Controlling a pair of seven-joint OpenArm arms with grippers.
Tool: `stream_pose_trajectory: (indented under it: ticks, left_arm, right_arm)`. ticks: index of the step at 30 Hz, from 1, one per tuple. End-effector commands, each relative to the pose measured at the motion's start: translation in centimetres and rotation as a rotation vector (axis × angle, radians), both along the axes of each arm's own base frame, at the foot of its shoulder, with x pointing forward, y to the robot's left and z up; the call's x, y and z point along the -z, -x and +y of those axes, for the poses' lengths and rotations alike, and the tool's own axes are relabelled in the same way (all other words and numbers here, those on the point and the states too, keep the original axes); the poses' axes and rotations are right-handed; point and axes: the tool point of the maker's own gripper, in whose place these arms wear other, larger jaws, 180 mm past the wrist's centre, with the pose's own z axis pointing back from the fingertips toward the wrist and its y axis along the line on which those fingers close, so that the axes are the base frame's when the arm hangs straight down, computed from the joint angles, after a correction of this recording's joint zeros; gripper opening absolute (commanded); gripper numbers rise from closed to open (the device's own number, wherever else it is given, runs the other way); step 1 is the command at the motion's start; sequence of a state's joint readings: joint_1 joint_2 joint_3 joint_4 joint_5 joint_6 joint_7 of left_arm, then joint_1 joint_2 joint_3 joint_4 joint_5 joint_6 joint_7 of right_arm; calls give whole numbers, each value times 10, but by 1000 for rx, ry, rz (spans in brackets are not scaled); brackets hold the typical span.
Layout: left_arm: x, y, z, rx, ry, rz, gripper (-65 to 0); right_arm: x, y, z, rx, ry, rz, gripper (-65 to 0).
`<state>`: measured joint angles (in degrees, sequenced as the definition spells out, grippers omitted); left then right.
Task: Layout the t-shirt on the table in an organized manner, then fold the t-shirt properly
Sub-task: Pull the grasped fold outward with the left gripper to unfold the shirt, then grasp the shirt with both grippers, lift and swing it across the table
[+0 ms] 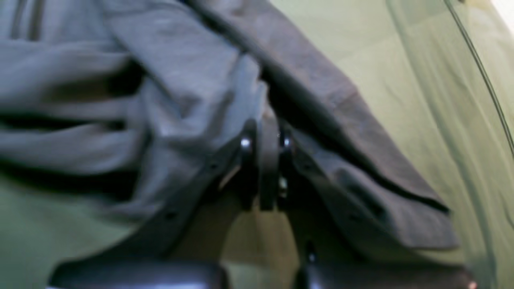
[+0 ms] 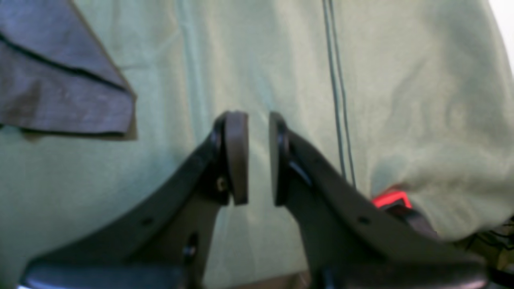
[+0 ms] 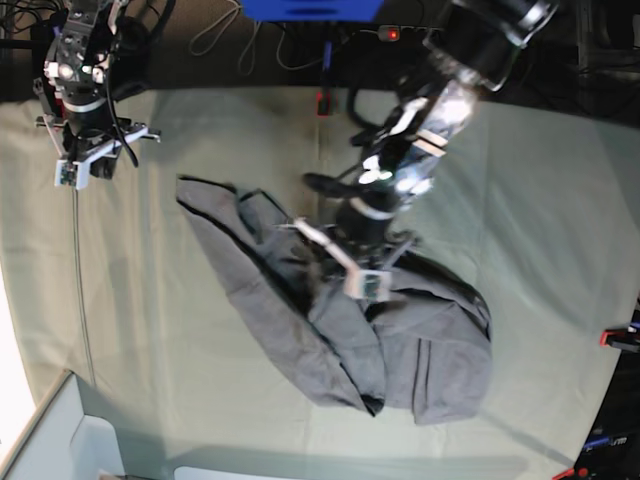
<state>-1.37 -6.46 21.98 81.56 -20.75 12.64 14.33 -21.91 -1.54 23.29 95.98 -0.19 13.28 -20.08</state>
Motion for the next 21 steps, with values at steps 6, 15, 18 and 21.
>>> stream_pose_trajectory:
  ticks: [6, 15, 18, 21]
  left_arm:
    - [-47, 10, 104, -211, -28, -134, -648]
    - [-96, 33, 232, -508, -117, -246, -648]
    - [-98, 41, 258, -574, -142, -246, -648]
    - [-92, 55, 270, -601, -161, -223, -648]
  right_arm:
    - [-12, -13, 1, -16, 5, -55, -549]
    - [-12, -30, 44, -120, -43, -73, -550]
    - [-11, -36, 67, -173, -67, -77, -548]
    - [-20, -54, 90, -231, -88, -115, -546]
